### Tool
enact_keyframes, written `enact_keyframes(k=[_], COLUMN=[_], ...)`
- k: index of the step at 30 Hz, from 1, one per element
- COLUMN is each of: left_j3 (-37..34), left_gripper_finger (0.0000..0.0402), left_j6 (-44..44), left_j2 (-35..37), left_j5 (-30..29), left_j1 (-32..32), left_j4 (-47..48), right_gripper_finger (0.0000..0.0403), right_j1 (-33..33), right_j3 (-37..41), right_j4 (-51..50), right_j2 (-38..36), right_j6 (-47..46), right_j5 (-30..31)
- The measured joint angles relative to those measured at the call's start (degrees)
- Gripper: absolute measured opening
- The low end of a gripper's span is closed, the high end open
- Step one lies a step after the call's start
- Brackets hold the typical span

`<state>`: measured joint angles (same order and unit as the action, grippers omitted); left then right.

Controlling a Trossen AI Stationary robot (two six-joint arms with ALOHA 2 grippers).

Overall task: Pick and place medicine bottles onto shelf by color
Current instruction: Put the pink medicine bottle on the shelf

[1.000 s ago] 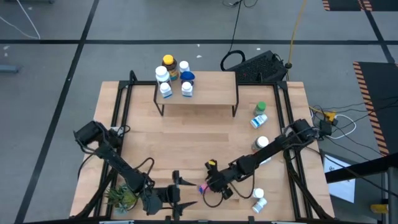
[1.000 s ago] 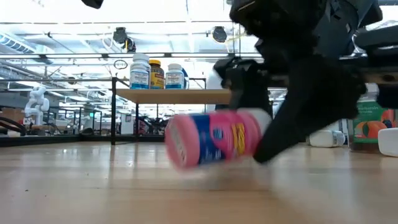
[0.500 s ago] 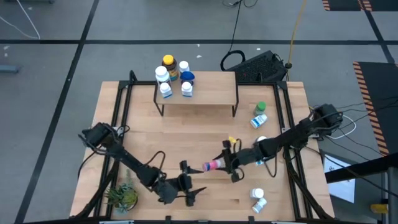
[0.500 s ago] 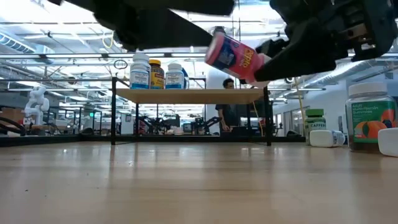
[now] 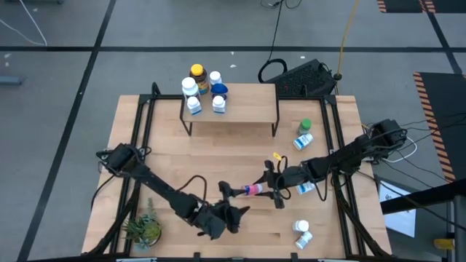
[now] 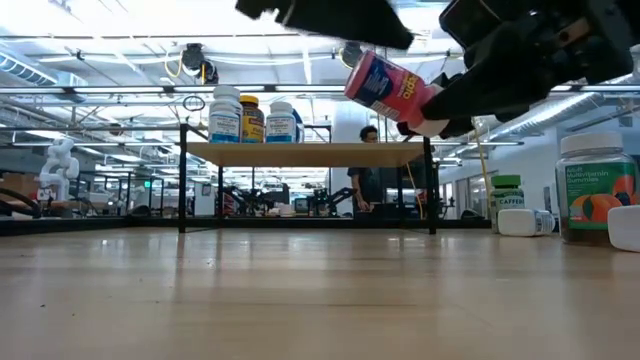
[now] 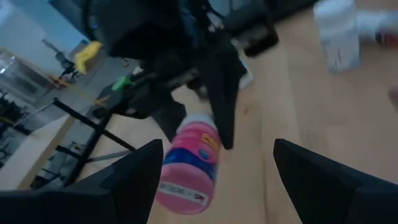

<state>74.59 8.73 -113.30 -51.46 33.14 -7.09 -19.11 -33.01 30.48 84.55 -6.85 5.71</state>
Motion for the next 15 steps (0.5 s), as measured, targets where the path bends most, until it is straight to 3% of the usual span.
enact_keyframes(k=[6,12,15], left_j3=[0.0,0.0,0.0], left_gripper_finger=[0.031,0.031,0.031], left_j6=[6.1,-6.8,-9.6], left_j2=[0.0,0.0,0.0], left_j5=[1.0,0.9,4.0], left_j1=[-3.2,-5.5,-6.0], left_j4=[1.8,5.5,5.2], right_gripper_finger=[0.0178,0.0178,0.0178], right_j1=[0.0,0.0,0.0], right_j3=[0.0,0.0,0.0], right_j4=[-0.2,-0.5,-1.0], right_j2=[0.0,0.0,0.0], right_j6=[-3.2,-0.8,0.0], right_j5=[0.0,0.2,0.2])
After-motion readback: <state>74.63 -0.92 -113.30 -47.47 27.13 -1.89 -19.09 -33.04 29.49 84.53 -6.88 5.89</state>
